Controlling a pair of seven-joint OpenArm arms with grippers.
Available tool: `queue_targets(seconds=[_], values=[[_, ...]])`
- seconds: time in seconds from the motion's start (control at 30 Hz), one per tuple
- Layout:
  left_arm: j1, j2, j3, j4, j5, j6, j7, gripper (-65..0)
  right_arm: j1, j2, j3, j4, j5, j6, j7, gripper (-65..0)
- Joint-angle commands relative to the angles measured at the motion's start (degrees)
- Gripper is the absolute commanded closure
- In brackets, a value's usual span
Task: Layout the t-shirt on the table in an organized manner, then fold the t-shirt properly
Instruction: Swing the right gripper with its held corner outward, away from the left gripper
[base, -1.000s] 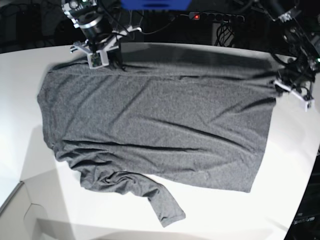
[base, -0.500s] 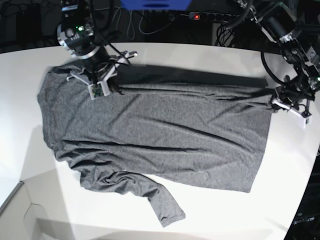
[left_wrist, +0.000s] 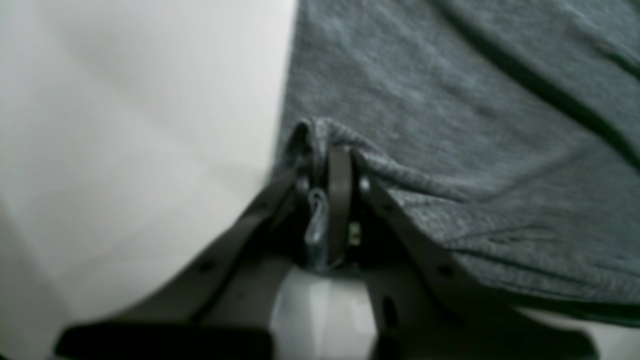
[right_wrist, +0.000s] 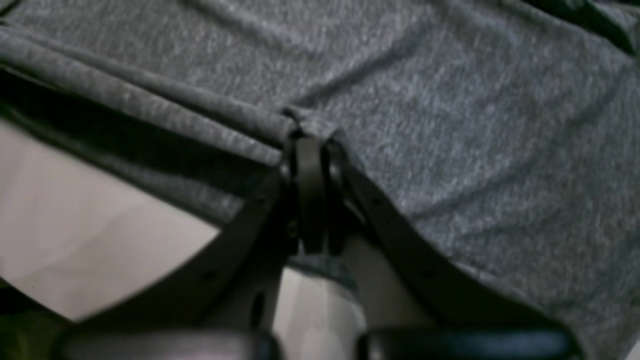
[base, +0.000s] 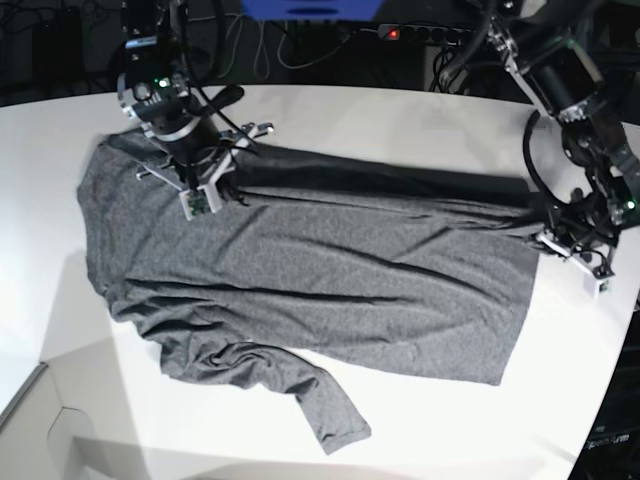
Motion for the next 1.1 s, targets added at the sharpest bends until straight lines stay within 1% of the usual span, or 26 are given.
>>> queue_targets(seconds=[0.0,0.13,0.27,0.33,0.6,0.73,0.83,1.0,1.07], values=[[-1.28,-0.77,-0.05,0.57,0.18,0.16,-1.05,0.0,0.59,-0.03,0.04,0.72,0.3,0.1,1.35,0.0],[-3.04,-1.12,-0.14,-2.6,0.44,0.16,-1.58,0.0,1.99,-0.03,0.04,-0.51,0.3,0.1,1.35,0.0],[-3.04,-1.21,0.21,-6.11,0.8,0.16,-5.62,0.0,3.22,-0.03,-0.05,-1.91,0.3,0.1,1.43,0.0],[-3.04,-1.21,0.21,-7.61,0.8,0.16,-6.68,0.0,3.84,0.06,-0.05,-2.79,0.3,0.1,1.43,0.0],[-4.18,-1.04,0.21,-8.49,0.36,0.07,-6.85,-0.1,6.04,0.06,-0.05,-3.23,0.3,0.1,1.43,-0.2],[-5.59,-0.86,0.21,-8.49,0.88,0.07,-6.85,-0.1,6.92,0.06,-0.05,-3.23,0.3,0.1,1.43,-5.3],[-6.38,-0.77,0.3,-8.57,0.88,0.07,-6.85,-0.1,6.92,0.06,-0.05,-3.23,0.3,0.1,1.43,-7.7],[-6.99,-0.77,0.3,-8.57,0.88,0.07,-6.85,-0.2,7.0,0.06,-0.05,-3.23,0.3,0.1,1.43,-8.2],[-6.99,-0.77,0.3,-8.57,0.88,0.07,-6.85,-3.3,7.0,0.06,-0.05,-3.23,0.3,0.1,1.43,-8.2]])
